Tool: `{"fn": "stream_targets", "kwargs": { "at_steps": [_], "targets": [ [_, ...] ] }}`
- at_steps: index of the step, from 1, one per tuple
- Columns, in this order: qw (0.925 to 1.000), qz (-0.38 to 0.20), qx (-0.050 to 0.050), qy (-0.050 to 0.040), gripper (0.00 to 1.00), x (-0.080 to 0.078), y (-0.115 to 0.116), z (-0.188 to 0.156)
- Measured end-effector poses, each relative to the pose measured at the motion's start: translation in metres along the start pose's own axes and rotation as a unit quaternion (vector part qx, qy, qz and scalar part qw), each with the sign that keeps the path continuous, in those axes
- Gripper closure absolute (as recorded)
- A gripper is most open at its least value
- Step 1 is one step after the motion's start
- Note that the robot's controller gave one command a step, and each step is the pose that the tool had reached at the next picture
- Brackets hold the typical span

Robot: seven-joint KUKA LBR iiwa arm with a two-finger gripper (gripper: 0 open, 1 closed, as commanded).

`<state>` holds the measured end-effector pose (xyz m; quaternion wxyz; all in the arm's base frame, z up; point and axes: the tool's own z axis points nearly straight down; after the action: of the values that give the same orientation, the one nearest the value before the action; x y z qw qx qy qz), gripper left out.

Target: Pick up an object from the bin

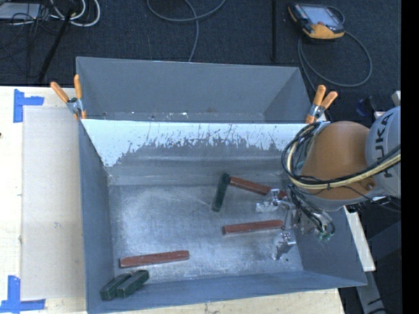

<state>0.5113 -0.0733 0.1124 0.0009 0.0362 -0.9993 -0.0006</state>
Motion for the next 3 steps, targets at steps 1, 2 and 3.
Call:
{"fn": "stream_targets", "kwargs": {
  "at_steps": [1,2,3],
  "targets": [
    [0.9997,-0.024,0.001,-0.0024,0.0,-0.0389,-0.028,0.0395],
    [0.9999,0.001,0.002,-0.0146,1.0,-0.0456,-0.0356,0.037],
    [0.9999,0.004,0.002,-0.0126,1.0,-0.0419,-0.0355,0.0367]
  ]
}}
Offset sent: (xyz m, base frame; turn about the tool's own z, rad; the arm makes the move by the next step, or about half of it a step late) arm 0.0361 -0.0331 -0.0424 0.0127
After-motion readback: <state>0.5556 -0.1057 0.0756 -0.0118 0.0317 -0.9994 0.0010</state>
